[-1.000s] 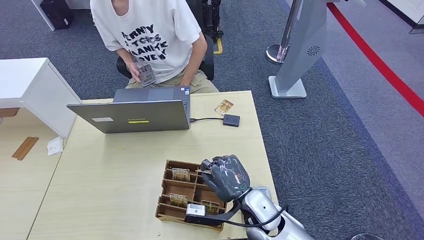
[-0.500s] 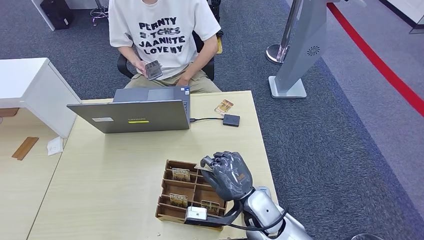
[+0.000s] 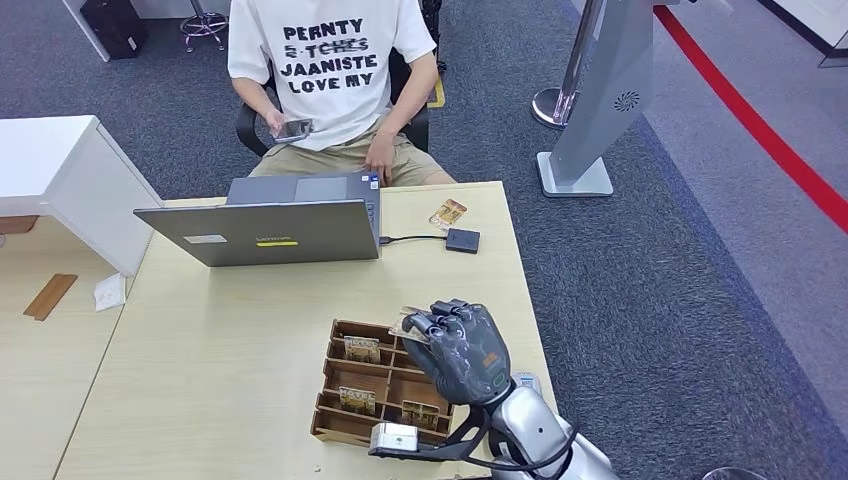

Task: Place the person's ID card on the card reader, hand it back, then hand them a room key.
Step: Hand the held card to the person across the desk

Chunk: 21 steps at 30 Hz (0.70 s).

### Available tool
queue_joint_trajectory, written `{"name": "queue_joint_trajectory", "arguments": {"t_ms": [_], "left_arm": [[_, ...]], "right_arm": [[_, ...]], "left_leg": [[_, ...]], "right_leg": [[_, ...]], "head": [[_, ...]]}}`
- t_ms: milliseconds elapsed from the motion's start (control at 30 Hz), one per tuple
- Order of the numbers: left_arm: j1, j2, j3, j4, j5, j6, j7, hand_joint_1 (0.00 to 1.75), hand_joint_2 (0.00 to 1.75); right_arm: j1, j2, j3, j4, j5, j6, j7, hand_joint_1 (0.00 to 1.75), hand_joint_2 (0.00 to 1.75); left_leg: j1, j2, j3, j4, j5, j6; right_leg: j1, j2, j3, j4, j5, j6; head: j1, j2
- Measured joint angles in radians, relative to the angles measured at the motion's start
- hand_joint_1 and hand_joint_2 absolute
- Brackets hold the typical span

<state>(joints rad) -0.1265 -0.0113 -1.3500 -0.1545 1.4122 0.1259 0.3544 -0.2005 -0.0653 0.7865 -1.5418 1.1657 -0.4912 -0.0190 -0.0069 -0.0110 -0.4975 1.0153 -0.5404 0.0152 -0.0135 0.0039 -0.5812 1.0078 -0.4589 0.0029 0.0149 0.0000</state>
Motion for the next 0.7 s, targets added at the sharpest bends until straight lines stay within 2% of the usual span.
{"name": "queue_joint_trajectory", "arguments": {"t_ms": [167,367,533,700], "left_arm": [[0.0,0.0,-0.006,0.0,0.0,0.0,0.0,0.0,0.0],[0.0,-0.001,-0.018,0.0,0.005,0.002,0.0,0.0,0.0],[-0.001,-0.003,-0.027,0.0,0.008,0.006,-0.001,0.0,0.0],[-0.002,-0.007,-0.036,0.0,0.014,0.009,-0.006,0.0,0.0]], "right_arm": [[0.005,0.002,-0.006,-0.009,0.004,-0.014,-0.006,1.75,1.75],[0.026,0.013,-0.023,-0.045,-0.036,-0.09,-0.05,1.75,1.75],[0.05,0.026,-0.035,-0.102,-0.112,-0.135,-0.103,1.75,1.75],[0.074,0.036,-0.048,-0.164,-0.209,-0.139,-0.162,1.75,1.75]], "left_leg": [[0.0,0.0,0.0,0.0,0.0,0.0],[0.0,0.0,0.0,0.0,0.0,0.0],[0.0,0.0,0.0,0.0,0.0,0.0],[0.0,0.0,0.0,0.0,0.0,0.0]], "right_leg": [[0.0,0.0,0.0,0.0,0.0,0.0],[0.0,0.0,0.0,0.0,0.0,0.0],[0.0,0.0,0.0,0.0,0.0,0.0],[0.0,0.0,0.0,0.0,0.0,0.0]], "head": [[0.0,0.0],[0.0,0.0],[0.0,0.0],[0.0,0.0]]}}
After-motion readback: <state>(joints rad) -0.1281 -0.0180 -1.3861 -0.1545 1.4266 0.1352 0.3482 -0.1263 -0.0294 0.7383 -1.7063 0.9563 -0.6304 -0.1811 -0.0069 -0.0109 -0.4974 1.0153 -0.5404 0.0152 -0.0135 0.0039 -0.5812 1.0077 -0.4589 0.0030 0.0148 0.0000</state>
